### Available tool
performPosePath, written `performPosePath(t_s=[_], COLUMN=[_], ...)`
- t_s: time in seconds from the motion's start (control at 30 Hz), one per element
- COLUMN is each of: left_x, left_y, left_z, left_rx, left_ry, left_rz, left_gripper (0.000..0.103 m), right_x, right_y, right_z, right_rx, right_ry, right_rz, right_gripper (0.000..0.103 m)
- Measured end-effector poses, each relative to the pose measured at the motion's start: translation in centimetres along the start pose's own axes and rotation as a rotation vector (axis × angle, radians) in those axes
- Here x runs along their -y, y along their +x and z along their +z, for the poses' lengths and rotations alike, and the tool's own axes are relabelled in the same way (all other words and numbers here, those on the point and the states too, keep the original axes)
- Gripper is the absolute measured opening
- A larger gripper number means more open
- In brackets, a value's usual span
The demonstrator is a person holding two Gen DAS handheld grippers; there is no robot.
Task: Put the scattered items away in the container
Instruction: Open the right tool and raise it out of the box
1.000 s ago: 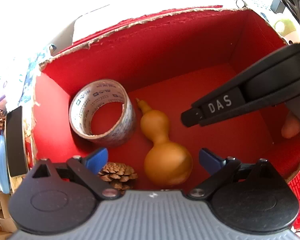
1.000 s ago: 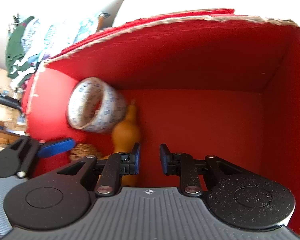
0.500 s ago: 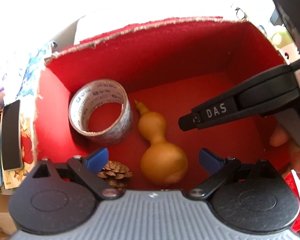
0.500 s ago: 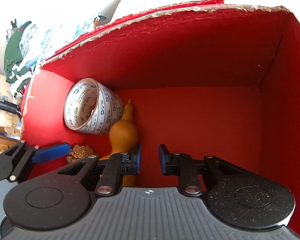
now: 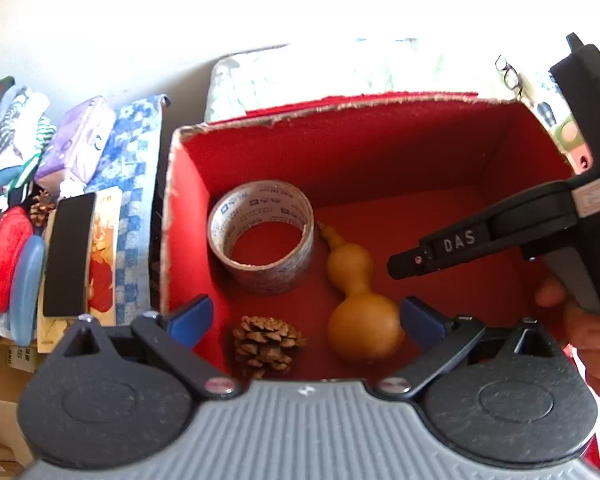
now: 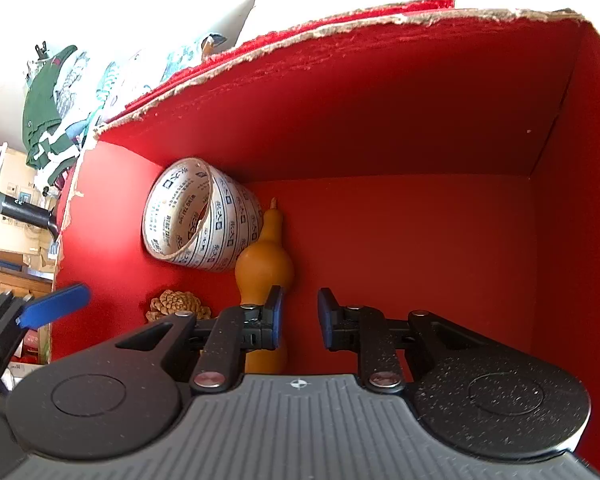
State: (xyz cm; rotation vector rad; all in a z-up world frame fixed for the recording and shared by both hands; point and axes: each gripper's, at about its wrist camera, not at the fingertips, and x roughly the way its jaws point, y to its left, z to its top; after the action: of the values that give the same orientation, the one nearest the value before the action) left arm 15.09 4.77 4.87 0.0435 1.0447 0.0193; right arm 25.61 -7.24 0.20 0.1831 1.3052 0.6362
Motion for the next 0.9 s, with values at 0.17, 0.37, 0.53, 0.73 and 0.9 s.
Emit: performPosePath(t_s=[0.17,0.37,0.53,0.73,0.9], left_x=[-2.0,-1.1,0.9,1.6,3.6], left_y=[-3.3,-2.6,-2.6,-6.5,-7.3], left_z=[-0.9,-0.4,0.4,-1.4,-2.5], left_rx=[0.03,0.038,0.071,0.137,0.142], left_ry=[-0.058,-0.082,-0.092,-0.092,-0.083], left_rz=[-0.011,0.04,0.054,-0.008,-0.012], left_gripper=[0.1,0.1,0.1,0.102,0.103], right_x=[-0.5,-1.0,-1.1,-1.8,-0.5], right_y=[-1.2,-3.2,-4.6,-6.2,-9.3], right_z=[-0.3,-2.1,-2.1,-3.6,-5.4], right_rx=[0.055,0.082,0.117,0.163,0.183], right_ry=[-0.029,-0.039,-0.091,-0.131,-0.146], right_rz=[-0.006,0.03,0.032,0.111,0.151], right_gripper=[0.022,0.022,0.022,0.023,0.025])
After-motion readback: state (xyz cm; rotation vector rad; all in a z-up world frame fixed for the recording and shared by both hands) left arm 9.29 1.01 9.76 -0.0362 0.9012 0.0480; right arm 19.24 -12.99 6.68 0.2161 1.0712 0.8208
